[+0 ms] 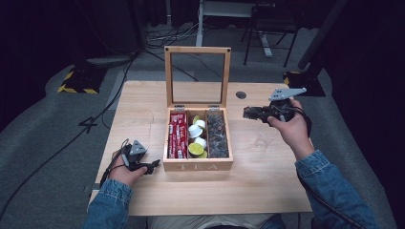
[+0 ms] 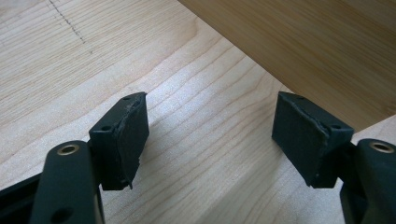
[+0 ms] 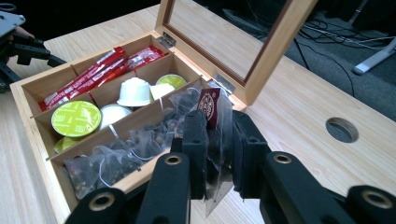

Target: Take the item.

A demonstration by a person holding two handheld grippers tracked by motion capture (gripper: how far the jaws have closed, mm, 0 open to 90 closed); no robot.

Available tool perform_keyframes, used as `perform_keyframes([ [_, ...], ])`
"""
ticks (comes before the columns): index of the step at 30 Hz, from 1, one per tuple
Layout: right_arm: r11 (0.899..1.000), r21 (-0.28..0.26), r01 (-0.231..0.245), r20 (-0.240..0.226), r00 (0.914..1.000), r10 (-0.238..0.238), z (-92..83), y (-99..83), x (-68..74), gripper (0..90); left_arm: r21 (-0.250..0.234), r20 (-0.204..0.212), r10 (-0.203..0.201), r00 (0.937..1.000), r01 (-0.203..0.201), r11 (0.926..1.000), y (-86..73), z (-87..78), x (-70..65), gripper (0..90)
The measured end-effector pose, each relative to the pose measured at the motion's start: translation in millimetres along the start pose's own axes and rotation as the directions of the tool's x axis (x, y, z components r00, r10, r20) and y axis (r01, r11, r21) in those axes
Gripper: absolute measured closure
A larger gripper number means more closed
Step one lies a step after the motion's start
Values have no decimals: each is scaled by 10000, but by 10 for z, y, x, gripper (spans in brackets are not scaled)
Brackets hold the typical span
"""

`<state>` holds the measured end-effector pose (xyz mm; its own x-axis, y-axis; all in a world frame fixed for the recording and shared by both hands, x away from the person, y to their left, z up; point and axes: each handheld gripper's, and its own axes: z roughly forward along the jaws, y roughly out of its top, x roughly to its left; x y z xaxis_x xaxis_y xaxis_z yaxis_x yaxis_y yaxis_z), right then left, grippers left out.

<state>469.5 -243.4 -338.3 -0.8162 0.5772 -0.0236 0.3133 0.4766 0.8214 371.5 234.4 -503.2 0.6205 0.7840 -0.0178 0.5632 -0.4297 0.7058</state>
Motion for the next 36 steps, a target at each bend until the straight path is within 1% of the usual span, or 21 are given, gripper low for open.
perform_keyframes([
  [8,9989,470,-32,483,9988,9,-153,-73,-115,779,2,7,-21,10000,21,10000,-1,0,-2,276],
  [12,9974,688,-220,749,9970,168,-219,-152,-184,779,5,5,-15,10000,15,10000,-1,0,-1,276],
  [18,9937,1025,-456,1024,9941,350,-273,-255,-259,779,2,1,-1,10000,1,10000,0,0,0,276],
  [20,9924,1123,-502,1085,9934,380,-280,-271,-269,779,16,15,-47,10000,47,10000,-1,-1,-4,276],
  [22,9908,1248,-527,1144,9927,384,-287,-288,-277,779,2,3,-8,10000,8,10000,0,0,-1,276],
  [27,9877,1450,-583,1187,9921,411,-285,-333,-283,779,14,14,-40,10000,40,10000,-1,-1,-4,276],
  [29,9855,1576,-623,1206,9918,434,-273,-359,-283,779,1,0,-8,10000,8,10000,0,0,-1,276],
  [32,9796,1890,-688,1274,9908,450,-242,-405,-277,779,-3,-5,7,10000,-7,10000,0,0,0,276],
  [34,9739,2117,-817,1229,9908,564,-210,-445,-272,779,1,1,-7,10000,7,10000,0,0,-1,276],
  [36,9680,2371,-826,1255,9906,538,-188,-467,-267,779,6,6,-16,10000,16,10000,-1,0,-2,276],
])
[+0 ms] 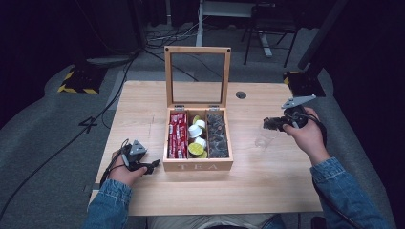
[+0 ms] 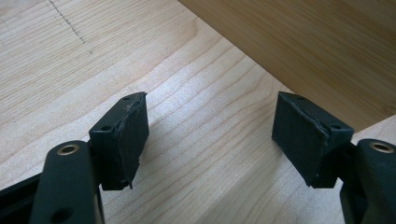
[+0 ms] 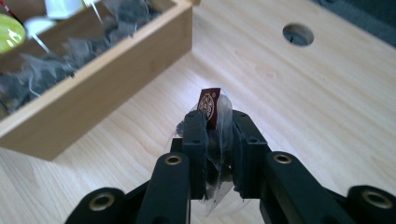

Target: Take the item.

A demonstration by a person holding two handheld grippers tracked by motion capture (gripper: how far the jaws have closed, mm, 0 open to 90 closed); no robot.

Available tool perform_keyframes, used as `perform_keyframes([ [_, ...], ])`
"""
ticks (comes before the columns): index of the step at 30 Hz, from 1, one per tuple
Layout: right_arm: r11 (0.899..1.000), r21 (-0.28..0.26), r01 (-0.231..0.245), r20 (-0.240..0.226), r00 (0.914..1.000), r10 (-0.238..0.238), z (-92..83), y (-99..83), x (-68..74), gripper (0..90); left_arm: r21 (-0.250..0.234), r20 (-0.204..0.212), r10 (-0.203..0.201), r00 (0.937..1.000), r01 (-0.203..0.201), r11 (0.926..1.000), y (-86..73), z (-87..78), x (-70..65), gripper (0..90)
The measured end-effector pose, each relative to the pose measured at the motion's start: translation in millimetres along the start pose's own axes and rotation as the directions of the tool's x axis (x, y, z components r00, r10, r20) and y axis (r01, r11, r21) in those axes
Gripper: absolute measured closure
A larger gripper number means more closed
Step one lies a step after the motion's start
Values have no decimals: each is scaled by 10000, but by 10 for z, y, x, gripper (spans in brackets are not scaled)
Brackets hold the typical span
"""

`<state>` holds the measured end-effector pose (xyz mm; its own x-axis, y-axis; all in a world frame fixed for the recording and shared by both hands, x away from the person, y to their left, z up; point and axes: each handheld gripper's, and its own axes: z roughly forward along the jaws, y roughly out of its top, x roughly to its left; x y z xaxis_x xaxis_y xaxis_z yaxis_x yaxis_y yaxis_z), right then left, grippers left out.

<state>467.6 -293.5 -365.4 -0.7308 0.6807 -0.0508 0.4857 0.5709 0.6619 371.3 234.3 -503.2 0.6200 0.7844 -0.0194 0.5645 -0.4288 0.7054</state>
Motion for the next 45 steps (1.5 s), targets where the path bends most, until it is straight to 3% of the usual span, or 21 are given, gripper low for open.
perform_keyframes([
  [3,9987,499,77,-74,9999,-73,24,-10,19,779,-6,-34,41,10000,-41,10000,1,-1,2,276],
  [9,9910,1270,424,225,9987,-456,90,-8,34,778,-7,-34,34,10000,-34,10000,1,-1,1,276],
  [19,9855,1623,500,266,9981,-550,211,-38,24,775,-7,-9,24,10000,-24,10000,1,0,2,276],
  [21,9855,1608,549,225,9980,-593,219,-40,20,742,-5,-3,12,10000,-12,10000,1,0,2,276],
  [27,9940,1079,160,258,9995,-189,187,-32,17,570,-2,-18,21,10000,-21,10000,1,-1,1,276],
  [34,9991,345,-253,221,9995,246,150,-36,-11,485,-3,62,29,10000,-29,10000,2,-1,21,279],
  [37,9992,-137,-365,104,9993,367,138,-50,-22,446,-18,13,-143,9999,143,9999,1,1,40,280],
  [40,9945,-794,-689,31,9976,693,121,-65,-36,394,-33,-29,-102,9999,102,9999,1,0,50,279],
  [45,9742,-1773,-1395,-207,9902,1380,80,-60,-91,358,-34,-16,-103,9999,103,9999,1,1,51,279],
])
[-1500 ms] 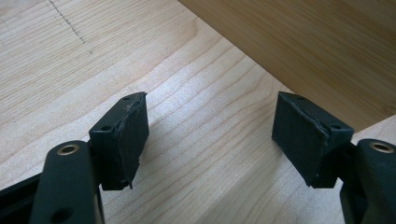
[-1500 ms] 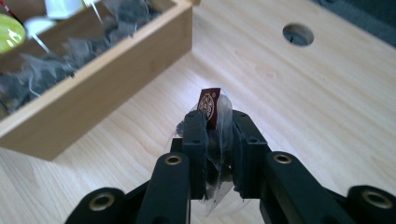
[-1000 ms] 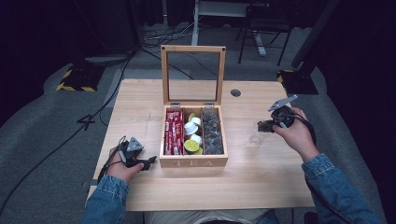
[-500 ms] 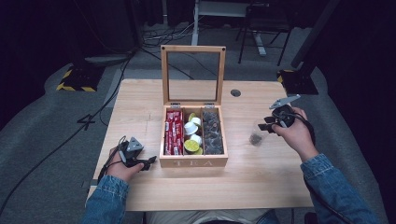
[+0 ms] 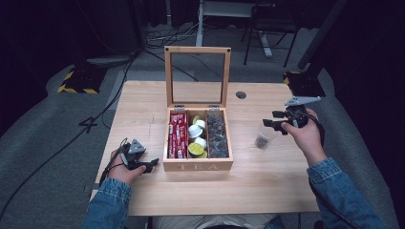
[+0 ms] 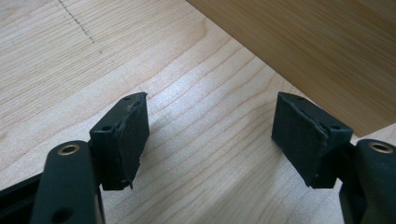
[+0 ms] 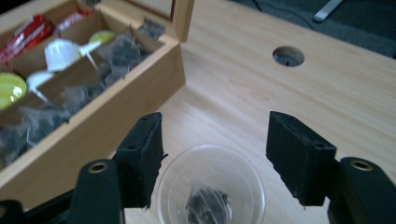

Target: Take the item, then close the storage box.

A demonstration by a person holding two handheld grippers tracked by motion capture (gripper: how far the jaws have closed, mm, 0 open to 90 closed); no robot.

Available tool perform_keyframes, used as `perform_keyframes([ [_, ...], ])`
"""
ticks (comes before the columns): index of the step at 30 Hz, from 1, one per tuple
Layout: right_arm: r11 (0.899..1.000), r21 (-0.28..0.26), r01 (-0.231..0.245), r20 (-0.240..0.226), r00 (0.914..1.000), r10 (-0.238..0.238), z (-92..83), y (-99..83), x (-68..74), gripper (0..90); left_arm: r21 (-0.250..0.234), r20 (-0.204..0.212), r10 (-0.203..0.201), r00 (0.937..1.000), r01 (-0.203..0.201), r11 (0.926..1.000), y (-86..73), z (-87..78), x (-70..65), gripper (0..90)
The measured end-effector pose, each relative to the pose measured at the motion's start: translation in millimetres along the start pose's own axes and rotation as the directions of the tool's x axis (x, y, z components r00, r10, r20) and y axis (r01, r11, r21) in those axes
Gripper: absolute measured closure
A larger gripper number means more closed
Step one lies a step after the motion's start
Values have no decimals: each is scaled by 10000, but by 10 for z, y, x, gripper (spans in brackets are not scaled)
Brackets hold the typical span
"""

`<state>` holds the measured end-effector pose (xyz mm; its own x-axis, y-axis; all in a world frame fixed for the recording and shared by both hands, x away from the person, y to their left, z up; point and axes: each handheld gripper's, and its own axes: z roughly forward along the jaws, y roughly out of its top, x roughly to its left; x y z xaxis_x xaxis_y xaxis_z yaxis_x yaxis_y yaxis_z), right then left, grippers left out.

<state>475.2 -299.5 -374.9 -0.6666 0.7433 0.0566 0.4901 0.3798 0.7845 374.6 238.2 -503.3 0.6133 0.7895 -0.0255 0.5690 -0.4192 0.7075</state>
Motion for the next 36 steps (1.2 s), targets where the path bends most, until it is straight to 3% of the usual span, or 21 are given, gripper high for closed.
perform_keyframes([
  [7,9956,-863,-367,-76,9993,362,22,101,-9,331,15,16,66,10000,-66,10000,6,4,8,278],
  [12,9934,-1124,-206,-161,9997,189,48,220,44,328,32,37,25,10000,-25,10000,13,11,8,277],
  [17,9926,-1186,261,-223,9993,-289,94,427,79,315,35,-21,79,10000,-79,10000,10,7,4,275],
  [20,9915,-1256,345,-291,9988,-385,131,540,81,309,153,60,64,10000,-65,9999,2,3,-9,223],
  [23,9888,-1361,607,-339,9973,-659,174,671,93,301,133,-138,-233,9996,234,9996,-18,-11,-2,204],
  [34,9819,-1677,884,-444,9943,-971,347,993,91,275,249,-285,-304,9991,311,9992,-31,-25,42,157],
  [36,9812,-1733,845,-704,9927,-979,391,1057,73,291,226,-321,-336,9989,343,9992,-31,-22,45,150],
])
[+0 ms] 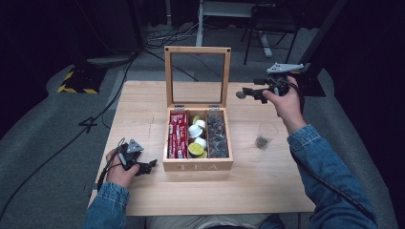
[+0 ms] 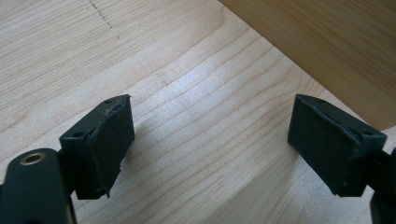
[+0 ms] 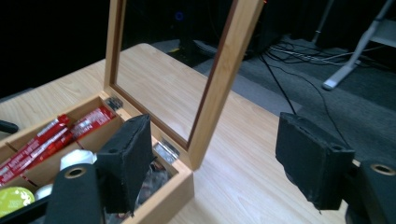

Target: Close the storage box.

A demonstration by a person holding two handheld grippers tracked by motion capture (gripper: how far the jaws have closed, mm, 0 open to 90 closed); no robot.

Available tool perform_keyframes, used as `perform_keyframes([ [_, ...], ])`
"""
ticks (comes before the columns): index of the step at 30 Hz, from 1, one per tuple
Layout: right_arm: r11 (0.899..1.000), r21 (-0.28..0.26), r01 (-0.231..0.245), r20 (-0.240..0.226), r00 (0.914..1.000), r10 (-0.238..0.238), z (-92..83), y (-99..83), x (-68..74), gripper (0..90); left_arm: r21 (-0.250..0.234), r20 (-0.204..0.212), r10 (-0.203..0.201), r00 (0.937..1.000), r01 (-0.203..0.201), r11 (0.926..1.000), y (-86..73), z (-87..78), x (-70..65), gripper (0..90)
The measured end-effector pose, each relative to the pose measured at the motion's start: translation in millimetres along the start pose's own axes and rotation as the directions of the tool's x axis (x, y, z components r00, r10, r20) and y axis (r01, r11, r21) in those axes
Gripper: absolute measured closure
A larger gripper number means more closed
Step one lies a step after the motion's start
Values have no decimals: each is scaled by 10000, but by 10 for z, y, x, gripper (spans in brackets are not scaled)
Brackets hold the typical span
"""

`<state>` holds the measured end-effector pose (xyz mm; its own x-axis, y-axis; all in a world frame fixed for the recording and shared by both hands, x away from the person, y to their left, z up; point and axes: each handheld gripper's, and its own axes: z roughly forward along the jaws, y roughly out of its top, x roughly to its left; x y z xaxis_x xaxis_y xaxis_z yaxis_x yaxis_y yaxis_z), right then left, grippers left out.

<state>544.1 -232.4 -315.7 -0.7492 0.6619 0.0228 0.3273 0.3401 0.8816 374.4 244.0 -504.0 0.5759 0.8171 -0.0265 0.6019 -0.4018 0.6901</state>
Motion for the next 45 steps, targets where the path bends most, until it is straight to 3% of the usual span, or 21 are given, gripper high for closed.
perform_keyframes([
  [6,9998,-167,-125,-436,9990,118,154,164,-92,264,39,1,6,10000,-6,10000,-12,-14,6,152],
  [12,9983,-470,-346,-140,9993,340,341,369,-176,255,29,5,-9,10000,9,10000,-13,-13,5,152],
  [18,9989,-457,-71,-113,9999,66,531,529,-261,312,9,0,-23,10000,23,10000,-12,-13,4,152],
  [23,9981,-549,-277,-153,9995,269,690,642,-317,402,27,-18,58,10000,-58,10000,-11,-14,10,152],
  [26,9993,-346,-173,11,9998,174,761,687,-336,439,39,-13,42,10000,-42,10000,-11,-15,9,152],
  [32,9982,-267,-540,24,9985,541,911,710,-393,482,8,30,113,9999,-113,9999,-8,-11,17,151],
  [36,9988,-14,-489,96,9988,489,993,686,-409,522,-11,53,58,10000,-58,10000,-9,-8,15,150],
  [45,9991,-67,-415,8,9991,415,1052,751,-363,604,-6,50,70,10000,-70,10000,-9,-9,16,150],
])
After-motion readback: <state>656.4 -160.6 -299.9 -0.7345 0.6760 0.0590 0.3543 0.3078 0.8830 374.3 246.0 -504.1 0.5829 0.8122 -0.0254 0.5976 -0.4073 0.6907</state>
